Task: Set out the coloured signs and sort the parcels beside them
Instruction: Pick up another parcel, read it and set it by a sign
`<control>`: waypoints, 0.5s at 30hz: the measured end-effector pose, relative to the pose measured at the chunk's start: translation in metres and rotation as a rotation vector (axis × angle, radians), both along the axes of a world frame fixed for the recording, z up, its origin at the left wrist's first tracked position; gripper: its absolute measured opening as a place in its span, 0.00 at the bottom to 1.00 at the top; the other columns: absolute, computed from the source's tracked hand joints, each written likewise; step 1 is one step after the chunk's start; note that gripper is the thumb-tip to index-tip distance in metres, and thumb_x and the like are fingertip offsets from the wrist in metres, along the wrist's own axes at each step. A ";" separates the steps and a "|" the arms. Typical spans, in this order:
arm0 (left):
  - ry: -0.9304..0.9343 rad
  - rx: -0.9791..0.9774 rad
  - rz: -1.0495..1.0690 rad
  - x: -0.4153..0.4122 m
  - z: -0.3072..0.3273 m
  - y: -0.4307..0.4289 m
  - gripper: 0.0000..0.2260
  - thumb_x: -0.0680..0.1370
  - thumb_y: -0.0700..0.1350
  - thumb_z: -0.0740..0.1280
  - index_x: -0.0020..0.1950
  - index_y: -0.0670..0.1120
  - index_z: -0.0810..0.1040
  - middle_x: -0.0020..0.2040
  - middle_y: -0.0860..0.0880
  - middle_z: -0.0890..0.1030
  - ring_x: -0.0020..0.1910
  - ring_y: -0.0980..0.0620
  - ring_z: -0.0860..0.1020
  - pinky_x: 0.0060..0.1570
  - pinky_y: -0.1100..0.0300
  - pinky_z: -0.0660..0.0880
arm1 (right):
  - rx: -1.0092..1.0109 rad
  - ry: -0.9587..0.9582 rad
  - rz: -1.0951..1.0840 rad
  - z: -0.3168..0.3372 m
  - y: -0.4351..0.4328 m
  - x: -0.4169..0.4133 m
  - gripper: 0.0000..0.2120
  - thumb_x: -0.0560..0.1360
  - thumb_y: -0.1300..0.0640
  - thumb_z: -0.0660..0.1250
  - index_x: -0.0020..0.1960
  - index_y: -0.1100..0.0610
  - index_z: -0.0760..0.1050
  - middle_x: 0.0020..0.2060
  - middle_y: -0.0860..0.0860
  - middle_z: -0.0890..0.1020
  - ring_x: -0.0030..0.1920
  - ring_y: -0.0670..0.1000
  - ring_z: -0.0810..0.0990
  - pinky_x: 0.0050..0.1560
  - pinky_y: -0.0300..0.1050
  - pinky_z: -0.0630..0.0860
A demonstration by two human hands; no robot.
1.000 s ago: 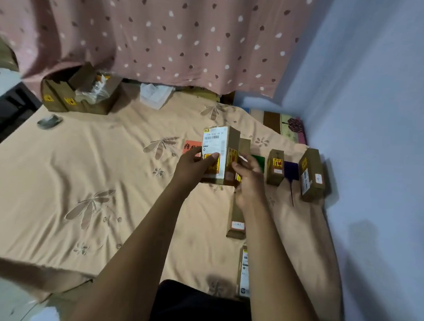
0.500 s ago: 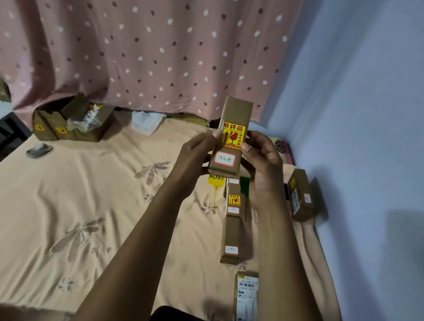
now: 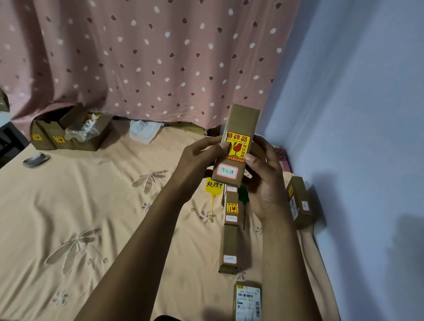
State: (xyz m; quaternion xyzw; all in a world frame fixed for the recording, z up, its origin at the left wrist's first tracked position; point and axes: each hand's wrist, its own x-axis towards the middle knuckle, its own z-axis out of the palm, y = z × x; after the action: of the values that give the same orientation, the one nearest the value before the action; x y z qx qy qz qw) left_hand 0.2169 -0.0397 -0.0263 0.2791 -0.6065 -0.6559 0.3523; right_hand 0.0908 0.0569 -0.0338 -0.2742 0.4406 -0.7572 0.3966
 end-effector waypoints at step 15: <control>-0.067 0.027 -0.014 -0.016 0.006 0.005 0.12 0.83 0.58 0.59 0.56 0.54 0.78 0.48 0.54 0.85 0.46 0.54 0.85 0.38 0.63 0.80 | 0.035 0.101 -0.016 -0.006 0.002 -0.013 0.26 0.74 0.56 0.69 0.72 0.54 0.72 0.63 0.55 0.82 0.59 0.58 0.84 0.52 0.53 0.82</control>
State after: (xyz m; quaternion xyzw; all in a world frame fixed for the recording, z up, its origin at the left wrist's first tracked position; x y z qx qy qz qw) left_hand 0.2012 -0.0347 -0.0203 0.3014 -0.6107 -0.6568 0.3236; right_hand 0.0780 0.0587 -0.0396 -0.3014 0.4756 -0.7377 0.3725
